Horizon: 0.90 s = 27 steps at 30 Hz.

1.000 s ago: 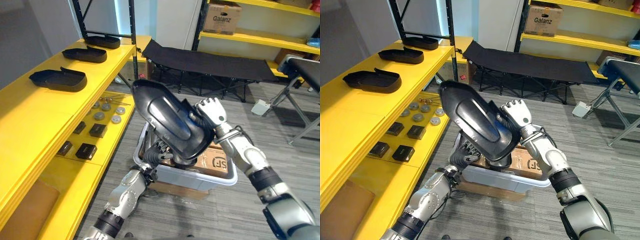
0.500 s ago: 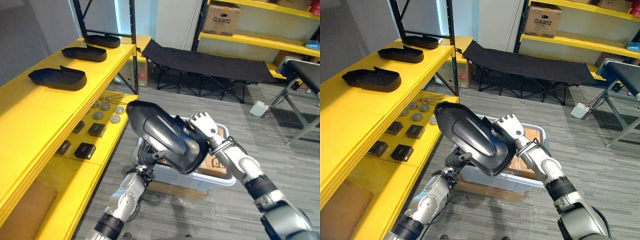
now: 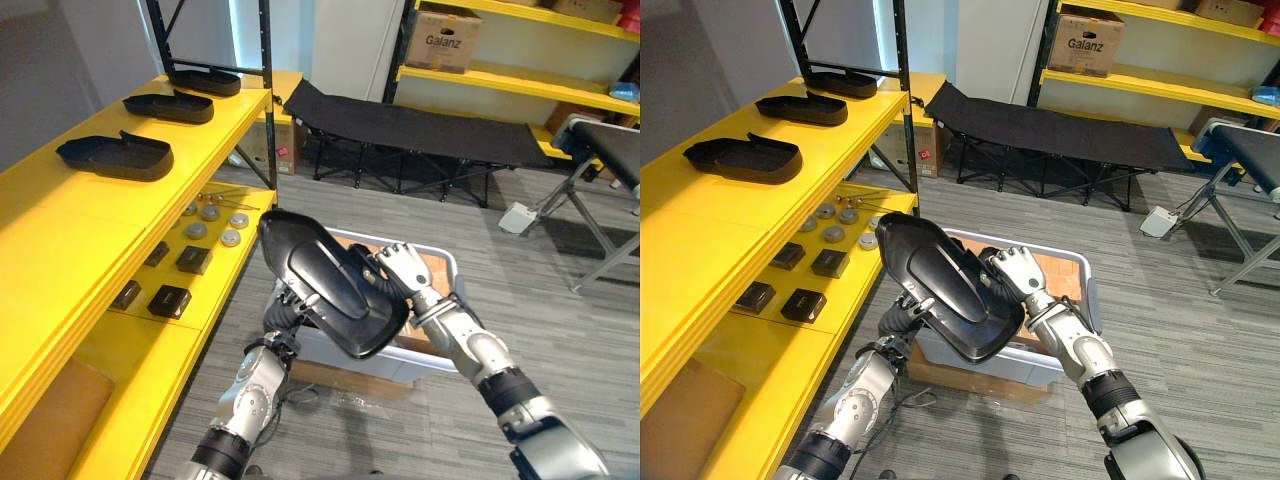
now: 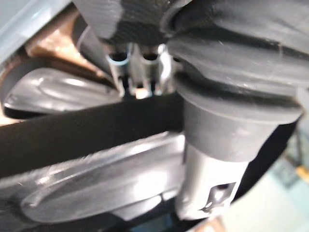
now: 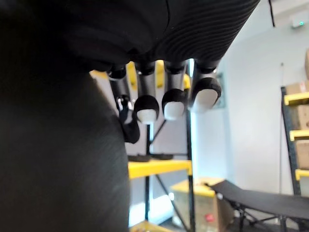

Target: Walk over and take plastic housings, then place them on the shelf

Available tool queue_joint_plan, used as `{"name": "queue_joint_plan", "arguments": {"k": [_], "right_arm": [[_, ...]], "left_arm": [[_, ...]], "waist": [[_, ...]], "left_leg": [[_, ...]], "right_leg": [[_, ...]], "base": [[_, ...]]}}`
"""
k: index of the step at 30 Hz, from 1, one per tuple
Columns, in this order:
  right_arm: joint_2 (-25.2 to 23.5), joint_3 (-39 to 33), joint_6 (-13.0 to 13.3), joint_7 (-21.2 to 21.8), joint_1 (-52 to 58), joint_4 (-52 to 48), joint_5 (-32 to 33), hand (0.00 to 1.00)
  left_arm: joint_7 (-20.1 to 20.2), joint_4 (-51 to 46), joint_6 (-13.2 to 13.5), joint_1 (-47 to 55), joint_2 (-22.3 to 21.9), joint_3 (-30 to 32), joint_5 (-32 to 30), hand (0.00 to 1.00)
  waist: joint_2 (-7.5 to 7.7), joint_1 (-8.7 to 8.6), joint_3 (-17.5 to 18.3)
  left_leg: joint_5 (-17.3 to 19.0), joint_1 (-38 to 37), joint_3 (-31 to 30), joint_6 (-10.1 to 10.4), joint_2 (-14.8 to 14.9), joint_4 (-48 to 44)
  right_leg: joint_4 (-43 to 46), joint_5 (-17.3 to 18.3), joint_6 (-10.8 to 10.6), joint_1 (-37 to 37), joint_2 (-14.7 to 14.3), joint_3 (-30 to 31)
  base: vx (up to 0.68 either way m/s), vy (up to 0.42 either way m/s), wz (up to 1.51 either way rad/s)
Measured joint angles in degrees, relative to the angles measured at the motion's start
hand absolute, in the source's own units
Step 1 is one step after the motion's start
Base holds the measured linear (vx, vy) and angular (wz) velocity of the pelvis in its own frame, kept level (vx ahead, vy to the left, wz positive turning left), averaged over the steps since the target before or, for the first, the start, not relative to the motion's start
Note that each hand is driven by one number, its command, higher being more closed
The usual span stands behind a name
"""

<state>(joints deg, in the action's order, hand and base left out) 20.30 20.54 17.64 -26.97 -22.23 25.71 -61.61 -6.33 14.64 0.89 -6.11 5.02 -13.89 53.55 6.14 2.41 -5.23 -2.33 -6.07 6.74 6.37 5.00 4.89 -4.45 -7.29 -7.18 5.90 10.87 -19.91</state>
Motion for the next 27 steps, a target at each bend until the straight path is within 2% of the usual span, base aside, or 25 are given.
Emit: {"name": "queue_joint_plan", "arguments": {"k": [9,13,17,23,27], "right_arm": [[-2.96,1.14,-0.02,-3.19,1.11,-0.55,0.23,1.0],[-4.59,1.71,-0.22,-3.98,2.08,-0.57,2.52,1.0],[-5.67,2.84,-0.71,-5.89,3.27,-1.38,6.38,1.0],[-6.87,4.34,-3.4,-6.93,3.83,-3.18,11.61,1.0],[-6.92,4.77,-5.02,-7.02,3.97,-5.09,12.64,1.0]], "left_arm": [[-0.83,-0.03,0.01,-0.15,0.01,1.83,0.54,1.0],[-1.08,-0.28,0.51,-0.36,0.01,1.92,2.43,1.0],[-1.11,-1.6,2.56,-0.98,0.02,1.86,2.31,1.0],[-1.4,-2.47,5.35,-3.65,0.11,1.7,1.46,1.0],[-1.39,-3.41,6.46,-3.7,0.25,1.28,1.74,1.0]], "waist": [[0.26,0.04,0.17],[0.25,0.04,0.17],[0.24,0.06,0.17],[0.19,-0.03,0.15],[-0.02,-0.19,0.08]], "left_leg": [[0.01,-0.03,0.11,0.01,0.0,-0.24],[0.04,-0.02,0.22,0.02,0.01,-0.25],[0.06,0.02,0.32,0.04,0.06,-0.26],[0.22,0.09,0.45,0.2,0.22,-0.28],[0.26,0.11,0.67,0.23,0.26,-0.33]], "right_leg": [[-0.01,-0.01,0.01,-0.02,0.01,0.28],[-0.06,-0.01,0.03,-0.12,0.0,0.51],[-0.08,0.0,0.07,-0.3,-0.02,0.74],[-0.1,0.11,0.26,-0.53,-0.01,0.88],[-0.11,0.14,0.31,-0.67,-0.02,0.99]], "base": [[0.0,0.0,0.0],[0.0,0.0,0.0],[0.0,0.0,-0.01],[0.0,0.0,0.0],[0.0,0.0,-0.02]]}}
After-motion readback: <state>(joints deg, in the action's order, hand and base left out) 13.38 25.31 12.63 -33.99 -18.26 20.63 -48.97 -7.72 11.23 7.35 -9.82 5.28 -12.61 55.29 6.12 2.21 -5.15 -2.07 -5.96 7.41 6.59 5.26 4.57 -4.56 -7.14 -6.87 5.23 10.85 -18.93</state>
